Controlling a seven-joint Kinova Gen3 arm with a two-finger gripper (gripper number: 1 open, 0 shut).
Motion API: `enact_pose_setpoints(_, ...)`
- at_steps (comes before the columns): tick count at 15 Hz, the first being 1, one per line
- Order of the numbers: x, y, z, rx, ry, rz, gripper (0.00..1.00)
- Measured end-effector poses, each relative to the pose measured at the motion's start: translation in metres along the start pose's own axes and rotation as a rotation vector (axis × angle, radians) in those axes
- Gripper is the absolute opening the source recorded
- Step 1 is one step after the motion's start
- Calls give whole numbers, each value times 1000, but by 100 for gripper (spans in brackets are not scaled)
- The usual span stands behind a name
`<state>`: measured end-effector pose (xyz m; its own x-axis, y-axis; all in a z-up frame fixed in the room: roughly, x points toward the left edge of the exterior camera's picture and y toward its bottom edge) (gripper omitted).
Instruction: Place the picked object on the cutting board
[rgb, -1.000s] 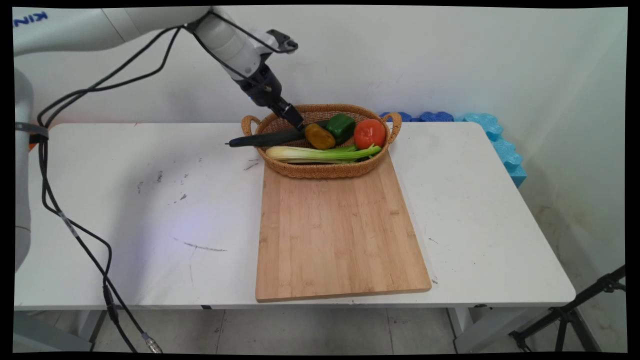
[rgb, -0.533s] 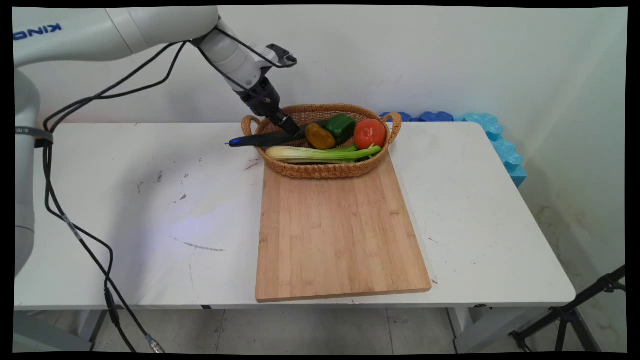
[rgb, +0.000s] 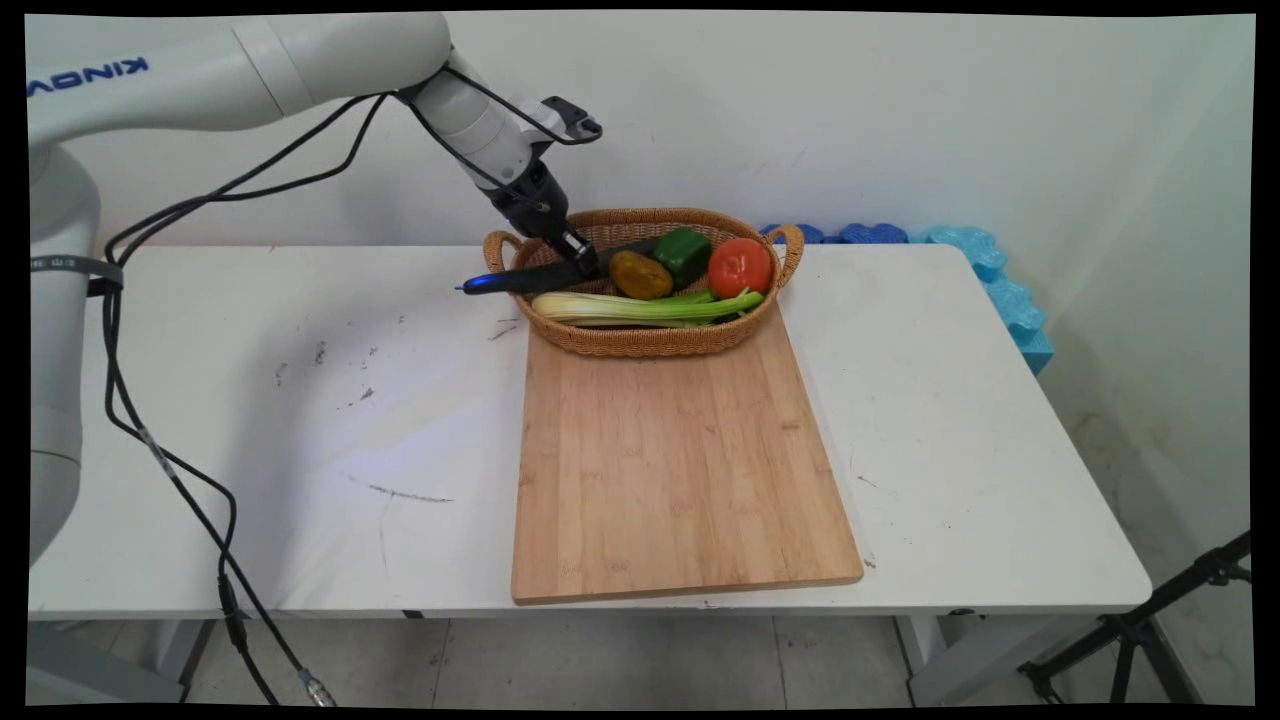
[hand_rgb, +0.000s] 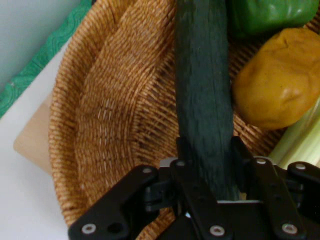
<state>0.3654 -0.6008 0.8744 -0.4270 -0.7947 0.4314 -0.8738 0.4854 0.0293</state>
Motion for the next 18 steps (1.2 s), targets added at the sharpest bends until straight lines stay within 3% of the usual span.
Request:
enact_pose_setpoints(4, 13, 5, -13, -4, 30, 28, 0)
enact_pose_setpoints(9, 31, 21, -63, -9, 97, 64, 0)
enact_pose_setpoints(14, 36, 64, -129, -57, 176, 125, 0)
enact_pose_setpoints(18, 27, 103, -160, -116, 204, 192, 0)
